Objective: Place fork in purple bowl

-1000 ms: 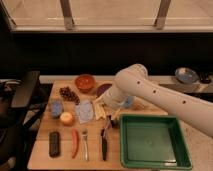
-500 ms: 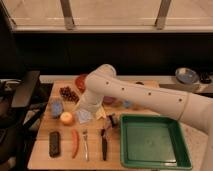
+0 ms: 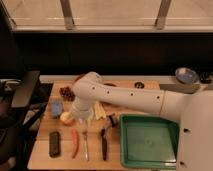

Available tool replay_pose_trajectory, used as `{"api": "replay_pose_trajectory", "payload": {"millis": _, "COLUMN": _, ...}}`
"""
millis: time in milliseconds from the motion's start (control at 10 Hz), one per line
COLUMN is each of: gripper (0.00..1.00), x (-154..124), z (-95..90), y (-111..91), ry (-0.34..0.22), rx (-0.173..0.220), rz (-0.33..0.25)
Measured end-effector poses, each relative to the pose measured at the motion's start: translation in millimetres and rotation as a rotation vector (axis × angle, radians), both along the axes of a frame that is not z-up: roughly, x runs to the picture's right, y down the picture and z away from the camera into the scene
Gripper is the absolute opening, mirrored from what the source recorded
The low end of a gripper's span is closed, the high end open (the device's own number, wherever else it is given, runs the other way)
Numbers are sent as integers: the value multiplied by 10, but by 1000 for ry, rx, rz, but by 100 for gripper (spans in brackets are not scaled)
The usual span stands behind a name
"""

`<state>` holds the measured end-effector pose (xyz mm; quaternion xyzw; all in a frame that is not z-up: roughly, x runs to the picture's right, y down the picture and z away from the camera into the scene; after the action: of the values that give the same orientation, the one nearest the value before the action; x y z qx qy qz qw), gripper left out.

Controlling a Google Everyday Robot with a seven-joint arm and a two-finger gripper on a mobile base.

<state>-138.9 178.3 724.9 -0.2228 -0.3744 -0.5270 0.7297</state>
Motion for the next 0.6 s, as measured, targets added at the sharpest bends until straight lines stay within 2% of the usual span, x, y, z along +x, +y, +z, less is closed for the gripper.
{"api": "replay_pose_trajectory", "payload": {"millis": 200, "gripper": 68, "x": 83, "z": 58, "y": 137, "ry": 10, "rx": -32, "rz": 4}}
{"api": "replay_pose_trajectory", "payload": {"millis": 600, "gripper": 68, "x": 101, "z": 67, "y": 156, "ry": 11, "rx": -38, "rz": 8}}
